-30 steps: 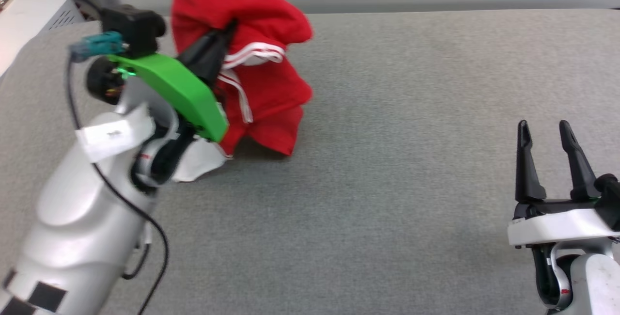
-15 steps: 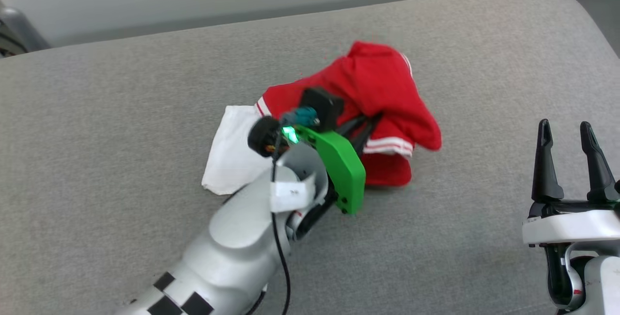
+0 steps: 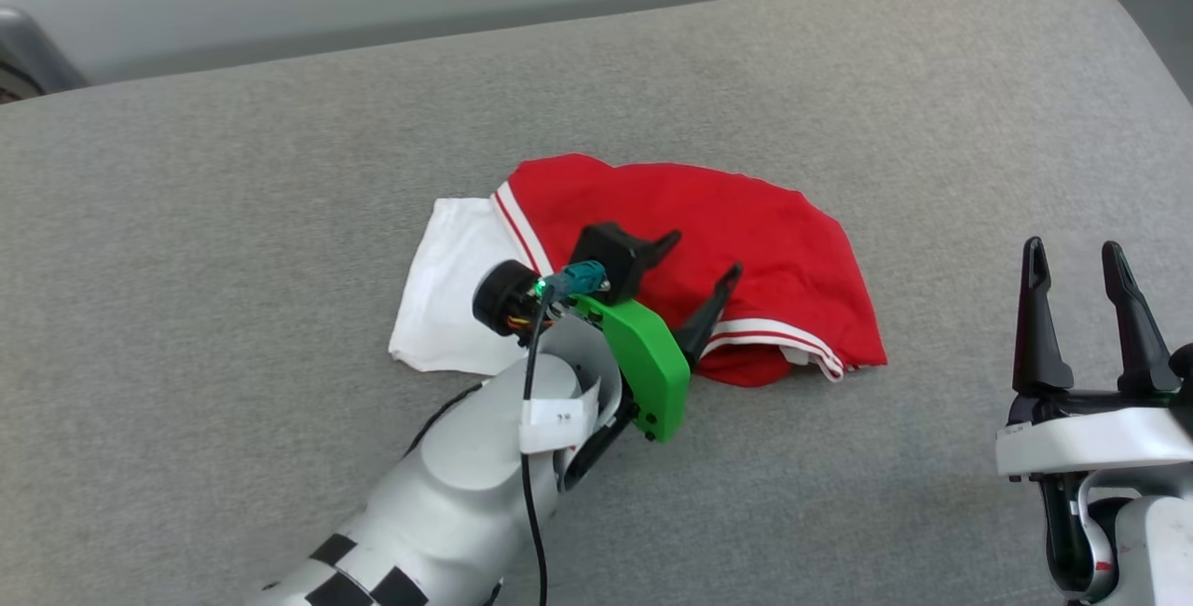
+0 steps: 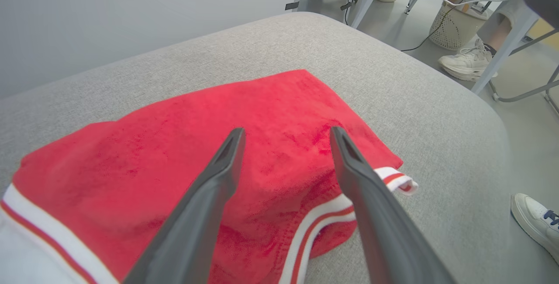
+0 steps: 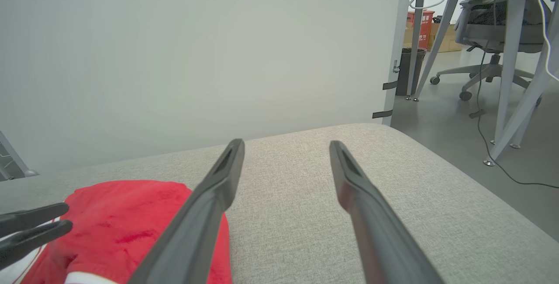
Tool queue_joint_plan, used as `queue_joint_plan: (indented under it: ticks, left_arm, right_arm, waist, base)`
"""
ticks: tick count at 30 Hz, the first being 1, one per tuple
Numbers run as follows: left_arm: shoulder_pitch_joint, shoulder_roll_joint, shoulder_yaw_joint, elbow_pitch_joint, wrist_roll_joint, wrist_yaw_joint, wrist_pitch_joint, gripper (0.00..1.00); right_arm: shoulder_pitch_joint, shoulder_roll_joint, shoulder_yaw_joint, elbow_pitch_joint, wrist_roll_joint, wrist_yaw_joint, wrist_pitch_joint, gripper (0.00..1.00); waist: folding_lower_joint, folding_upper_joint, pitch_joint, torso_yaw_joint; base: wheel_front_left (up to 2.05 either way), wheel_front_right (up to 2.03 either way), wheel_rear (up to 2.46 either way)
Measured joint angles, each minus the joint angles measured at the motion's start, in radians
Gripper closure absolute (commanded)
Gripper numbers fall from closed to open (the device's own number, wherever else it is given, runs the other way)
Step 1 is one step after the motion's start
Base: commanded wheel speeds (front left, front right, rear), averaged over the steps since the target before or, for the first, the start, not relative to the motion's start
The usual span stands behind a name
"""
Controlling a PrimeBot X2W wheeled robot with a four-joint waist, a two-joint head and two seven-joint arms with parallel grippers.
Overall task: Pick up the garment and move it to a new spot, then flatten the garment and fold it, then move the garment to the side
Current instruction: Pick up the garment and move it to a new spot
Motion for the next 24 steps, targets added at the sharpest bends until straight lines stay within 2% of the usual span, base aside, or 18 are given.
queue_joint_plan:
  ticks: [5,9,12,14,18,21,24]
  left_arm:
    - [-0.016,0.028,0.05,-0.011,0.0,0.008,-0.055,0.0]
    - [-0.011,0.097,0.117,-0.063,0.004,0.042,-0.075,0.0]
    - [0.039,0.162,0.217,-0.154,0.012,0.081,-0.078,0.0]
    - [0.115,0.205,0.288,-0.229,0.022,0.103,-0.078,0.0]
    - [0.29,0.256,0.397,-0.35,0.044,0.126,-0.078,0.0]
    - [0.416,0.263,0.467,-0.439,0.099,0.132,-0.078,0.0]
    - [0.514,0.245,0.525,-0.502,0.141,0.132,-0.078,0.0]
  right_arm:
    - [0.023,0.0,-0.01,0.003,-0.018,0.0,0.0,0.0]
    - [0.038,0.0,-0.011,0.003,-0.031,0.0,0.0,0.0]
    - [0.053,0.001,-0.005,0.004,-0.027,0.0,0.0,0.0]
    - [0.063,0.0,-0.007,0.004,-0.026,0.0,0.0,0.0]
    - [0.08,0.001,-0.001,-0.002,-0.032,0.0,0.0,0.0]
    - [0.096,0.001,0.0,-0.013,-0.038,0.0,0.0,0.0]
    - [0.105,0.001,0.007,-0.016,-0.046,0.0,0.0,0.0]
  waist:
    - [0.0,0.0,-0.034,0.049]
    - [0.0,0.0,-0.066,0.093]
    - [0.0,0.0,-0.093,0.121]
    - [0.0,0.0,-0.11,0.14]
    - [0.0,0.0,-0.137,0.17]
    - [0.0,0.0,-0.152,0.191]
    - [0.0,0.0,-0.162,0.205]
  base:
    - [0.0,0.0,0.0]
    - [0.0,0.0,0.0]
    - [0.0,0.0,0.0]
    - [0.0,0.0,0.0]
    - [0.0,0.0,0.0]
    - [0.0,0.0,0.0]
    - [0.0,0.0,0.0]
